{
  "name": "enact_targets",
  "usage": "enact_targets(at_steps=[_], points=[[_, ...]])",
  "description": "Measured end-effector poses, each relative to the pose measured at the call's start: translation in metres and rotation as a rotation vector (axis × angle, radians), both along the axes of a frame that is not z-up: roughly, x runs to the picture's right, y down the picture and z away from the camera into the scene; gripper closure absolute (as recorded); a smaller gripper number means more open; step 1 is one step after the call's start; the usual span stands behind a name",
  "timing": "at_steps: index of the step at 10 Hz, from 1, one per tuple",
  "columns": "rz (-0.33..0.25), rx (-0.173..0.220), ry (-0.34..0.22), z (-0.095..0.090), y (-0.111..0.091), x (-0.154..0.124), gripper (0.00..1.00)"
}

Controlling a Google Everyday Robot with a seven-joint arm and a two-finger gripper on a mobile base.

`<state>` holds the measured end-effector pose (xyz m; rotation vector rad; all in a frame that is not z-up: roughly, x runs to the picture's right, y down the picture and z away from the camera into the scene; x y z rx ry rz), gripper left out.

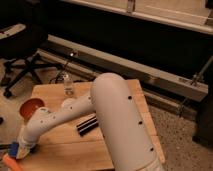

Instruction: Wipe the white sponge on the table

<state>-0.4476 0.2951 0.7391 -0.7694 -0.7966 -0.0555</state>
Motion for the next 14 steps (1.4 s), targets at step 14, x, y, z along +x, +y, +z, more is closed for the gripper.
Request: enact_targets(at_steps=[14], points=[[0.074, 0.019, 0.162, 0.074, -0.058, 0.063, 0.8]])
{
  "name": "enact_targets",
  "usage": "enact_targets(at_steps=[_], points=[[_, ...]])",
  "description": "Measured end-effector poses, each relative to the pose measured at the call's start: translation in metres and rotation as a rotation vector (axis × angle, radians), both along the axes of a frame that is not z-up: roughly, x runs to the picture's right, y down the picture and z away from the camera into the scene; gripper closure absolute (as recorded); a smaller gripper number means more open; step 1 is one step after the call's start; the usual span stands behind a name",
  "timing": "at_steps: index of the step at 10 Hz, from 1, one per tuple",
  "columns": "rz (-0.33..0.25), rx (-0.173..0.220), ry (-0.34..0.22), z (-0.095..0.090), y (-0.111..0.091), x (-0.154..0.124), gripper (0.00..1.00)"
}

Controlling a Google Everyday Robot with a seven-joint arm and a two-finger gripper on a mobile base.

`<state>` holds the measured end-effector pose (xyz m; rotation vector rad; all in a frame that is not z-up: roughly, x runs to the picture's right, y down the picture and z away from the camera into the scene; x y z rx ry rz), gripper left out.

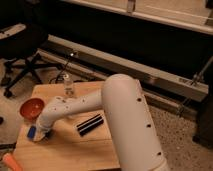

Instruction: Wipe the white sponge on the table

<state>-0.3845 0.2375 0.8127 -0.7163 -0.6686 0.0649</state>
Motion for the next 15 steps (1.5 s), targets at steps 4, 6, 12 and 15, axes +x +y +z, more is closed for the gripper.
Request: enact_targets(at_steps=[4, 6, 12, 15], points=[[0.012, 0.0, 0.068, 0.003, -0.002, 0.039, 0.8], [0.025, -0.005, 0.105, 0.004, -0.001, 0.063, 0.8], [0.059, -0.047, 0.173, -0.011, 0.023, 0.123, 0.8], [0.083, -0.078, 0.155, -0.038, 0.046, 0.141, 0.8]])
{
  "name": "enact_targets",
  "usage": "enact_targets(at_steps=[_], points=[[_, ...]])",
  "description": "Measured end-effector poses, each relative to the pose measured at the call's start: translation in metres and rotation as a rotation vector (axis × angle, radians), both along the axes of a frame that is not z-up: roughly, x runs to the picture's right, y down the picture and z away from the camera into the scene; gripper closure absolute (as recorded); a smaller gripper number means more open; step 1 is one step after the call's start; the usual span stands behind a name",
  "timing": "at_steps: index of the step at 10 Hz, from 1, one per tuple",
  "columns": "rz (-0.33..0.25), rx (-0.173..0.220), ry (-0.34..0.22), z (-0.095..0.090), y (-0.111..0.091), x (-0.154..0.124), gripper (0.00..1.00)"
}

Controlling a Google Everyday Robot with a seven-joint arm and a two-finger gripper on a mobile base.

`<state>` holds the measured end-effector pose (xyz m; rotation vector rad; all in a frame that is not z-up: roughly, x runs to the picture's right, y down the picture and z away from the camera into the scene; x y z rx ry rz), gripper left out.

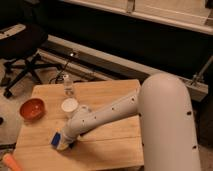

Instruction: Wipe the white sponge on the table

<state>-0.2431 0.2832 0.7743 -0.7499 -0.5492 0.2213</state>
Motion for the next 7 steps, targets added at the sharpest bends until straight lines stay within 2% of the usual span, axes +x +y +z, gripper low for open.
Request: enact_targets(at_steps=[2, 7], points=[[0.021, -0.015, -0.021, -0.015, 0.012, 0.001, 0.8], [0.006, -0.042, -0.084, -0.042, 0.044, -0.012, 0.8]])
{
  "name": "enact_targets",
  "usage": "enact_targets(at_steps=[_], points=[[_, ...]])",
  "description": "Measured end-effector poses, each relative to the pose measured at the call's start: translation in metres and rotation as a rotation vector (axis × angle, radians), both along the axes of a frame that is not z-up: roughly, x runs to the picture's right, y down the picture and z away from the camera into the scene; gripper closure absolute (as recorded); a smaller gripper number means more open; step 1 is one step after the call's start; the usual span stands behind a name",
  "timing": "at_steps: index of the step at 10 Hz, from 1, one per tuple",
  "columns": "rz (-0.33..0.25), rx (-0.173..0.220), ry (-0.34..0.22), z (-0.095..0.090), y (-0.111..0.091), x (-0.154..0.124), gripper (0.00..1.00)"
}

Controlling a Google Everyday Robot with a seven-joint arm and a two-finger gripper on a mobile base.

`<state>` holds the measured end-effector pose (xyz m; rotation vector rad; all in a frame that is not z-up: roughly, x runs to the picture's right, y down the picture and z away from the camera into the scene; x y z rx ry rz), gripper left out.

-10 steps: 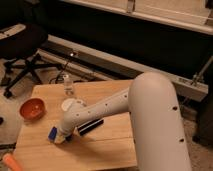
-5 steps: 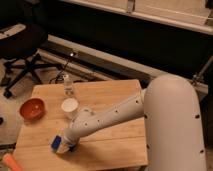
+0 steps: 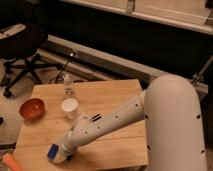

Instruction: Wipe the white sponge on the table

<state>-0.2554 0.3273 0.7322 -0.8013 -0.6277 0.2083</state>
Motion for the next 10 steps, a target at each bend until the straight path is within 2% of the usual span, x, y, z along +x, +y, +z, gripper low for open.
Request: enact_targets(at_steps=[2, 5, 10], points=[[-0.017, -0.006, -0.045, -0.013, 0.012, -0.015, 0.8], [-0.034, 0.002, -0.108, -0.028, 0.016, -0.039, 0.8], [-0.101, 0.005, -0.207, -0.042, 0.033, -0.086, 0.8]])
